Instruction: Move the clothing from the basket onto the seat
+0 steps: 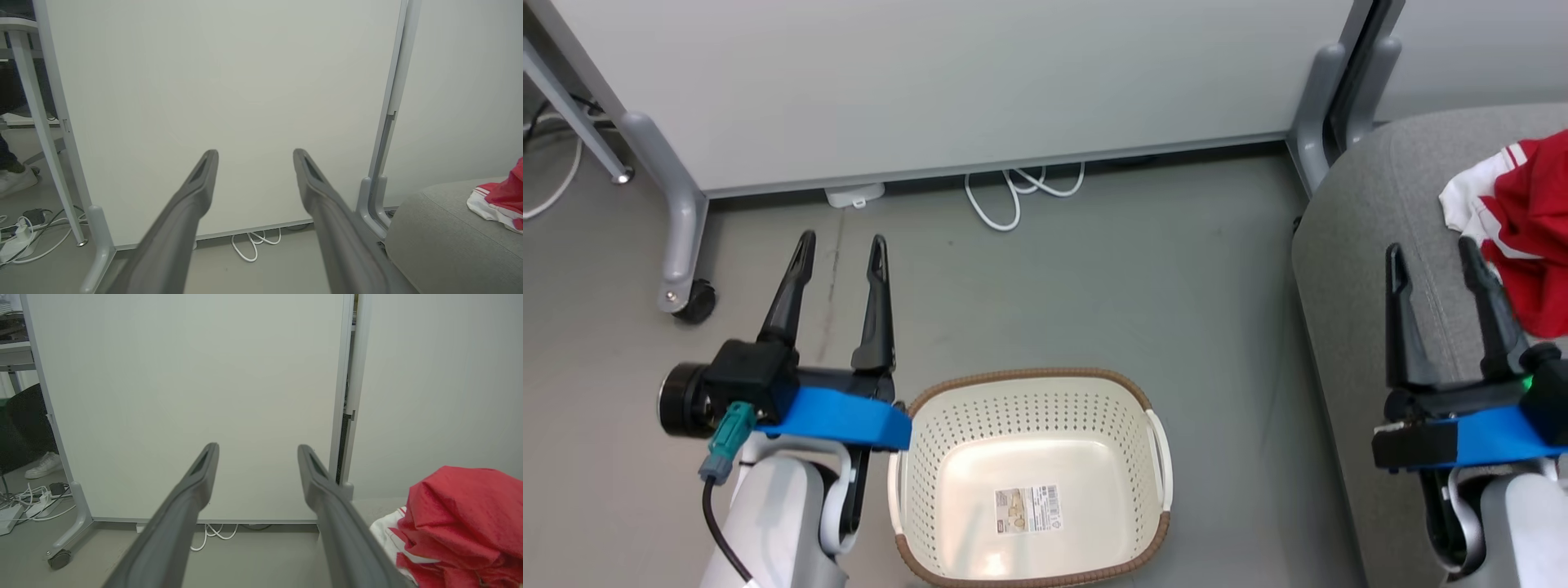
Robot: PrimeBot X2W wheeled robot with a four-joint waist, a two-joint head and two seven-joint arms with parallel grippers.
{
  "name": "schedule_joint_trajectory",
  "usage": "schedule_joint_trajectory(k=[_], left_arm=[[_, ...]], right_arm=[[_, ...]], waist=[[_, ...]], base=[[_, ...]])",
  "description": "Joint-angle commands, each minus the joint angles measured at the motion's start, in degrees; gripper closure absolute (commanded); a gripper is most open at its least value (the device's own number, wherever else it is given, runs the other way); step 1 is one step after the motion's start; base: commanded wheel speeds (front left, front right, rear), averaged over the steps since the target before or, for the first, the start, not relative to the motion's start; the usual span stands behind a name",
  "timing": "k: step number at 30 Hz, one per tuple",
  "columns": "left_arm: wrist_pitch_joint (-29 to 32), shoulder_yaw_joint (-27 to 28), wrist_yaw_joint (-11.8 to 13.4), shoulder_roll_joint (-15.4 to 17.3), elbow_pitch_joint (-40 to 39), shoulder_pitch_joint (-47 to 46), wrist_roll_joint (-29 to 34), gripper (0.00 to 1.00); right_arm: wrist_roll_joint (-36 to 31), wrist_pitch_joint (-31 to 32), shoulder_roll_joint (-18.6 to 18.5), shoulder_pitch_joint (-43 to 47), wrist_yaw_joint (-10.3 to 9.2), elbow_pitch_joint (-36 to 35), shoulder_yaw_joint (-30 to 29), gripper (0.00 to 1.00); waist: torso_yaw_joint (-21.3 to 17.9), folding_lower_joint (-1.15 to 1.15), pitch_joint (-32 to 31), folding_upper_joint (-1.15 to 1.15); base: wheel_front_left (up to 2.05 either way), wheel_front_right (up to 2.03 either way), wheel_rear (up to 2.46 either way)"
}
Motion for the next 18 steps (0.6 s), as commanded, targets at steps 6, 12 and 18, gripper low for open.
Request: schedule_joint_trajectory(k=[6,12,18], left_arm=[[-0.1,1.4,-1.0,-0.4,-0.3,4.1,0.2,0.0],[-0.1,2.3,-1.4,-0.6,0.4,6.3,0.1,0.0],[-0.1,2.2,-1.5,-0.6,1.4,7.6,-1.2,0.0]], right_arm=[[1.3,0.0,1.0,3.8,0.01,1.3,0.5,0.0],[2.0,0.0,1.7,5.9,0.01,2.4,0.5,0.0],[2.2,0.0,2.4,7.5,0.01,3.8,0.6,0.0]], waist=[[0.9,0.01,-2.1,0.0],[1.3,0.01,-2.6,0.0],[1.5,0.01,-2.7,0.0]], base=[[0.0,0.0,0.0],[0.0,0.0,0.0],[0.0,0.0,0.0]])
